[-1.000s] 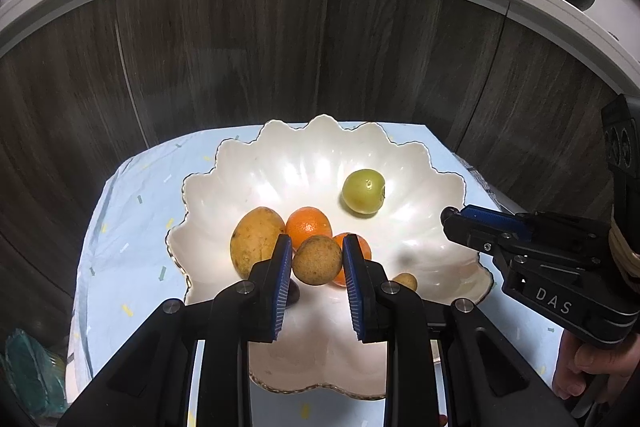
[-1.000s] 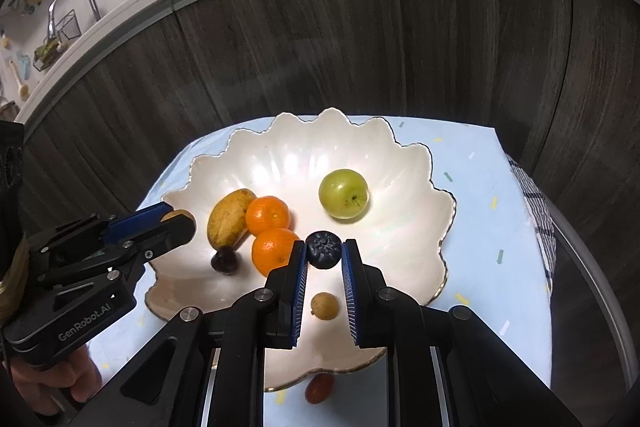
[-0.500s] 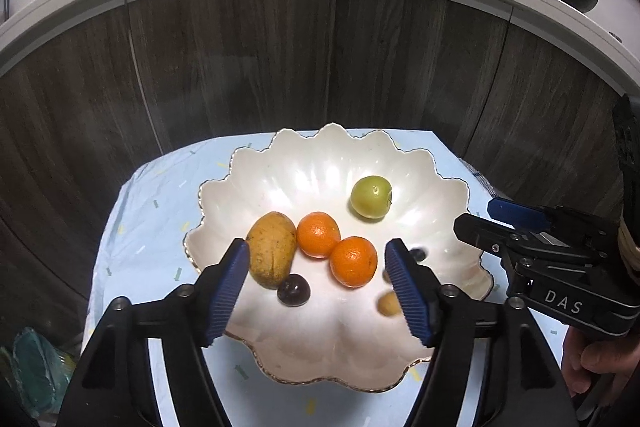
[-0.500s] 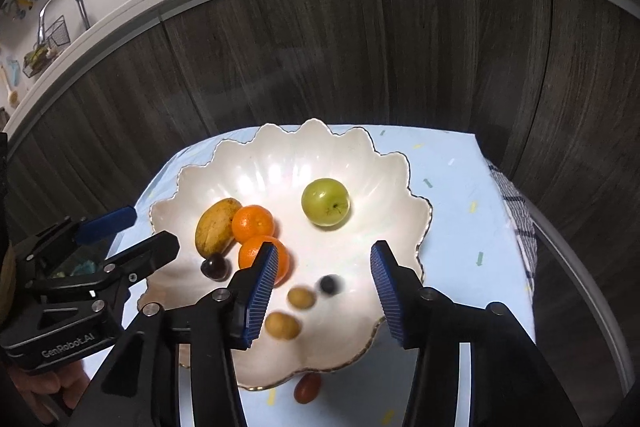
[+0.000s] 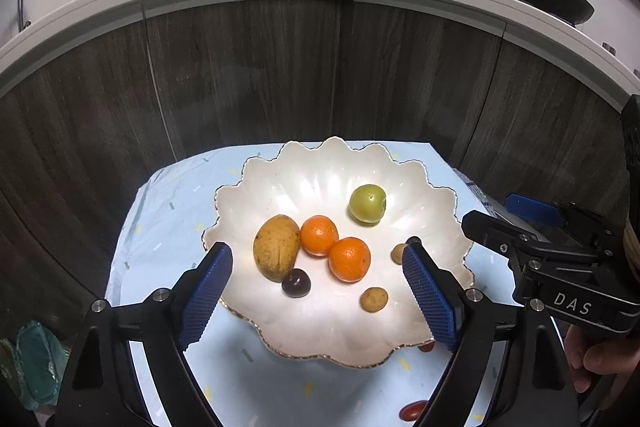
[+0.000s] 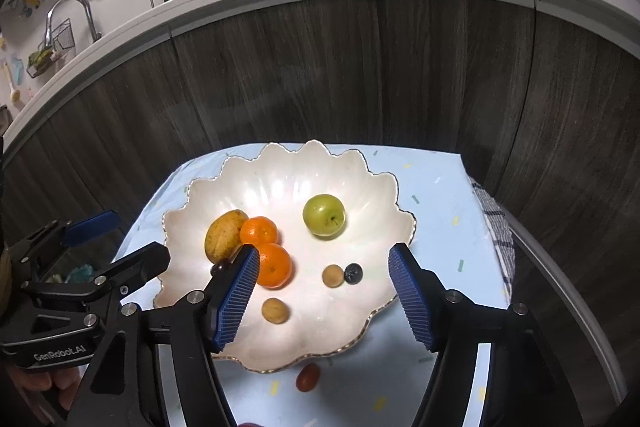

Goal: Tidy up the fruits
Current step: 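Withdraw both open tools from the bowl toward the red fruits on the cloth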

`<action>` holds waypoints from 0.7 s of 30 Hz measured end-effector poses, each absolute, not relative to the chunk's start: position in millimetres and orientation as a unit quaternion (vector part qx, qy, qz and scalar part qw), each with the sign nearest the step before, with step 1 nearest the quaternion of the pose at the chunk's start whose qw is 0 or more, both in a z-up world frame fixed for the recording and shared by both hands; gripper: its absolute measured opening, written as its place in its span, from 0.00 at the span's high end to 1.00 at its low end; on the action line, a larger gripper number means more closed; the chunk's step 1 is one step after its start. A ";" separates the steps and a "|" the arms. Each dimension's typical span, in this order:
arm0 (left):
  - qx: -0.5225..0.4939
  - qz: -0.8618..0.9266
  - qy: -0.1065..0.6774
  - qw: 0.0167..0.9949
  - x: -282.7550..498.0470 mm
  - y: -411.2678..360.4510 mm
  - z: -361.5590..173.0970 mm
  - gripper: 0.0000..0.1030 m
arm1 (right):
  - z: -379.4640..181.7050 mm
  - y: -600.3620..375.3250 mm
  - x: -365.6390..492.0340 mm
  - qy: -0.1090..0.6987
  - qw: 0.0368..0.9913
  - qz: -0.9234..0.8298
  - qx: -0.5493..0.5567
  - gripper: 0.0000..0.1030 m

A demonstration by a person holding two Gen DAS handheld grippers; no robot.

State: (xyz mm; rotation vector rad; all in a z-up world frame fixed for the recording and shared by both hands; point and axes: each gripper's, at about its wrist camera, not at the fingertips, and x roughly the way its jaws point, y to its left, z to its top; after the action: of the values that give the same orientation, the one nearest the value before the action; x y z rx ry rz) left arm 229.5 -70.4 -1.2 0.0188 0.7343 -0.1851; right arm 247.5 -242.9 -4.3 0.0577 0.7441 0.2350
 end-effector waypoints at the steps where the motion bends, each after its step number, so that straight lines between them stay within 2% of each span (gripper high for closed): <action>1: 0.009 -0.090 0.358 0.929 227.5 -71.2 0.2 0.15 | -3.0 -243.1 245.9 0.361 0.925 0.114 0.028 0.34; 21: 0.009 -0.082 0.352 0.932 186.8 -84.3 9.1 0.09 | 6.3 -256.3 215.5 0.346 0.931 0.118 0.014 0.34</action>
State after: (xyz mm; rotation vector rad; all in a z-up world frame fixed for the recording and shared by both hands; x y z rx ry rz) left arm 186.8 -84.3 9.1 0.0177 0.7207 -0.1682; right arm 215.5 -256.3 6.3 0.0291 0.7075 0.2410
